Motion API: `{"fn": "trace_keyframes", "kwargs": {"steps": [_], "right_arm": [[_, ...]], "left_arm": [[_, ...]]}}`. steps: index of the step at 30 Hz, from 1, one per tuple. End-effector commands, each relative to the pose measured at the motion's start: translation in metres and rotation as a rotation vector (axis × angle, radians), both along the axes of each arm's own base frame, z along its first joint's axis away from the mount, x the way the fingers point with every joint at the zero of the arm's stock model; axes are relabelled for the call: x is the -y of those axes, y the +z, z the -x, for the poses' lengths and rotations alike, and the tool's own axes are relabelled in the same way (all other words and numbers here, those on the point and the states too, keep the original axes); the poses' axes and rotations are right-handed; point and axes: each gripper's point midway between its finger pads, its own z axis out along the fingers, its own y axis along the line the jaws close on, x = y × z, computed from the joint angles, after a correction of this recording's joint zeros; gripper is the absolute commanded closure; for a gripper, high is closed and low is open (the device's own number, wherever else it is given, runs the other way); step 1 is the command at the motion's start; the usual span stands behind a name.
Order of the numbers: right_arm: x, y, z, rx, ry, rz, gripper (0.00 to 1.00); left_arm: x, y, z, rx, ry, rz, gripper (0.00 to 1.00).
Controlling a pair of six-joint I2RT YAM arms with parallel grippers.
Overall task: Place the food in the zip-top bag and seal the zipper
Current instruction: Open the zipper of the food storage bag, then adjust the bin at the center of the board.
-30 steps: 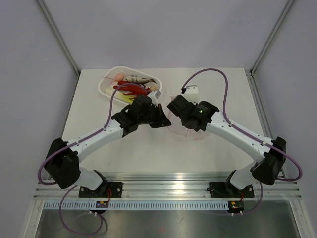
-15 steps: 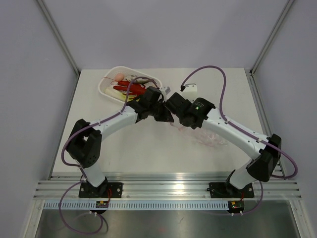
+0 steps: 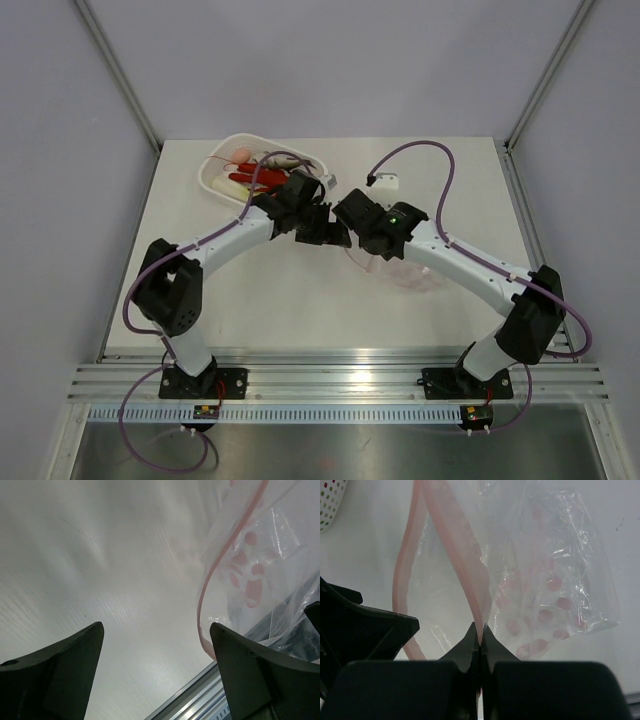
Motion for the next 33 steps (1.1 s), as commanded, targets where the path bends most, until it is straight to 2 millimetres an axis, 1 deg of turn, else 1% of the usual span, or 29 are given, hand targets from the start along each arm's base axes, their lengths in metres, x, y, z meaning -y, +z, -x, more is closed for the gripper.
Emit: {"fn": "trace_keyframes", "kwargs": {"steps": [1,4,5,8,9,11,12,14,15,16,18,19,20,21,22,23,24,25,26,27,29,30,31,32,33], "right_arm": [[-0.013,0.005,-0.017,0.04,-0.019,-0.065,1.0],[-0.013,-0.001,-0.02,0.02,-0.028,-0.087,1.0],[-0.014,-0.001,-0.022,0.022,-0.033,-0.098,1.0],[-0.013,-0.001,-0.025,0.021,-0.031,-0.116,1.0],[-0.015,-0.001,-0.024,0.018,-0.024,-0.125,1.0],[-0.014,-0.001,-0.025,0.018,-0.019,-0.126,1.0],[-0.015,-0.002,-0.024,0.013,-0.012,-0.127,1.0],[-0.016,0.002,-0.025,0.024,-0.006,-0.14,1.0],[-0.017,-0.002,-0.024,0.017,0.001,-0.141,1.0],[-0.018,0.0,-0.023,0.022,0.01,-0.151,1.0],[-0.021,0.0,-0.022,0.025,0.025,-0.166,1.0],[-0.021,0.001,-0.021,0.026,0.026,-0.172,1.0],[-0.02,0.002,-0.021,0.028,0.026,-0.178,1.0],[-0.02,-0.001,-0.019,0.021,0.029,-0.178,1.0],[-0.021,0.001,-0.019,0.024,0.033,-0.187,1.0],[-0.02,0.0,-0.018,0.02,0.034,-0.186,1.0],[-0.02,-0.003,-0.016,0.015,0.038,-0.183,1.0],[-0.019,-0.003,-0.016,0.015,0.038,-0.183,1.0],[-0.021,-0.003,-0.016,0.017,0.042,-0.19,1.0],[-0.02,-0.006,-0.015,0.012,0.043,-0.188,1.0],[-0.021,-0.007,-0.015,0.012,0.05,-0.189,1.0],[-0.022,-0.007,-0.015,0.012,0.053,-0.191,1.0],[-0.023,-0.01,-0.016,0.006,0.057,-0.187,1.0],[-0.024,-0.009,-0.017,0.006,0.06,-0.187,1.0],[-0.025,-0.01,-0.016,0.003,0.066,-0.187,1.0]], "left_arm": [[-0.012,0.04,-0.008,0.108,0.037,-0.017,0.09],[-0.021,0.05,-0.008,0.146,0.055,-0.028,0.1],[-0.028,0.056,-0.009,0.171,0.076,-0.037,0.1],[-0.048,0.062,-0.015,0.184,0.122,-0.036,0.11],[-0.057,0.07,-0.021,0.197,0.152,-0.026,0.11],[-0.071,0.074,-0.03,0.206,0.197,-0.043,0.11],[-0.082,0.082,-0.04,0.223,0.238,-0.047,0.11],[-0.096,0.084,-0.052,0.213,0.298,-0.063,0.12],[-0.105,0.094,-0.063,0.21,0.355,-0.043,0.13],[-0.108,0.091,-0.071,0.196,0.381,-0.047,0.14],[-0.116,0.096,-0.087,0.196,0.458,-0.05,0.14],[-0.118,0.099,-0.099,0.2,0.49,-0.055,0.14],[-0.125,0.099,-0.109,0.209,0.536,-0.069,0.14],[-0.135,0.097,-0.12,0.202,0.602,-0.08,0.14],[-0.138,0.103,-0.131,0.212,0.628,-0.069,0.15],[-0.141,0.087,-0.14,0.183,0.648,-0.091,0.17],[-0.148,0.083,-0.147,0.178,0.674,-0.099,0.18],[-0.15,0.079,-0.154,0.182,0.689,-0.1,0.19],[-0.15,0.061,-0.161,0.161,0.689,-0.119,0.21],[-0.149,0.056,-0.167,0.17,0.676,-0.116,0.21],[-0.141,0.039,-0.174,0.153,0.642,-0.112,0.22],[-0.138,0.023,-0.18,0.138,0.627,-0.12,0.22],[-0.137,0.016,-0.182,0.129,0.621,-0.119,0.22],[-0.132,0.01,-0.181,0.112,0.598,-0.108,0.23],[-0.132,-0.004,-0.178,0.081,0.591,-0.125,0.23]]}}
